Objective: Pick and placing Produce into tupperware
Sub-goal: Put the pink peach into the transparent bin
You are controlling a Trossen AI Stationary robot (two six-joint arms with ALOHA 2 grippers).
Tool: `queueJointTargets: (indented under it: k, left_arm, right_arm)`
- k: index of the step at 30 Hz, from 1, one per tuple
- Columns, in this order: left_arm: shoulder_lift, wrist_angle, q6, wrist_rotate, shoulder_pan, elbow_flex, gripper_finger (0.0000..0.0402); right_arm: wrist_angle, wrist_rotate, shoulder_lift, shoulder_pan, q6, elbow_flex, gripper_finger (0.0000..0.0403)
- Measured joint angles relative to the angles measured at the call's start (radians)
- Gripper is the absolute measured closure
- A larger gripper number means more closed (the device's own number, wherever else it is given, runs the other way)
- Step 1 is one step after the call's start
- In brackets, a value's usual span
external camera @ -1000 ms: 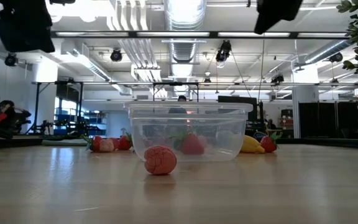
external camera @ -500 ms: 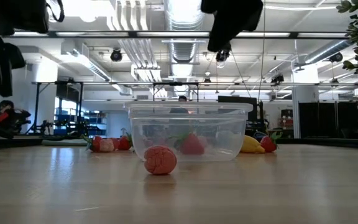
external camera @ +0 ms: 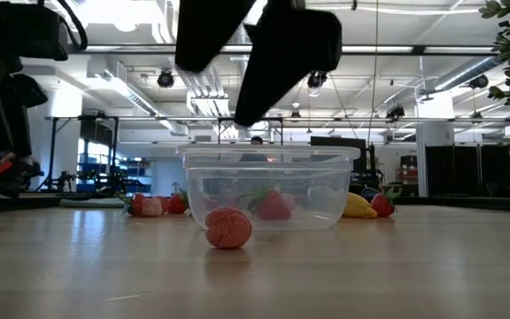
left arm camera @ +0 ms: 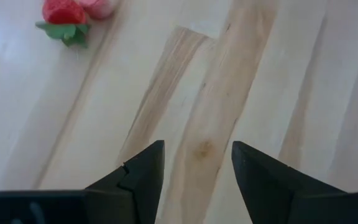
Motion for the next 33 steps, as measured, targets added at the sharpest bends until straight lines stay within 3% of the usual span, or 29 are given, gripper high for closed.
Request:
queueJointTargets:
  k: [8, 22, 33]
  left_arm:
    - [0.0, -0.001, 0.037, -0.015, 0.0, -0.003, 0.0228]
    - [0.0, -0.001, 0.053, -0.012, 0.0, -0.043, 0.0228]
    - [0.0, -0.001, 0.059, -0.014, 0.0, -0.047, 0.0228]
  right_arm:
    - [-0.079, -0.003, 0.097, -0.033, 0.013, 0.105, 0.0111]
    - [-0.092, -0.022, 0.122, -0.058, 0.147, 0.106, 0.0131]
    - [-0.095, 0.038, 0.15, -0.061, 0.207, 0.103, 0.0134]
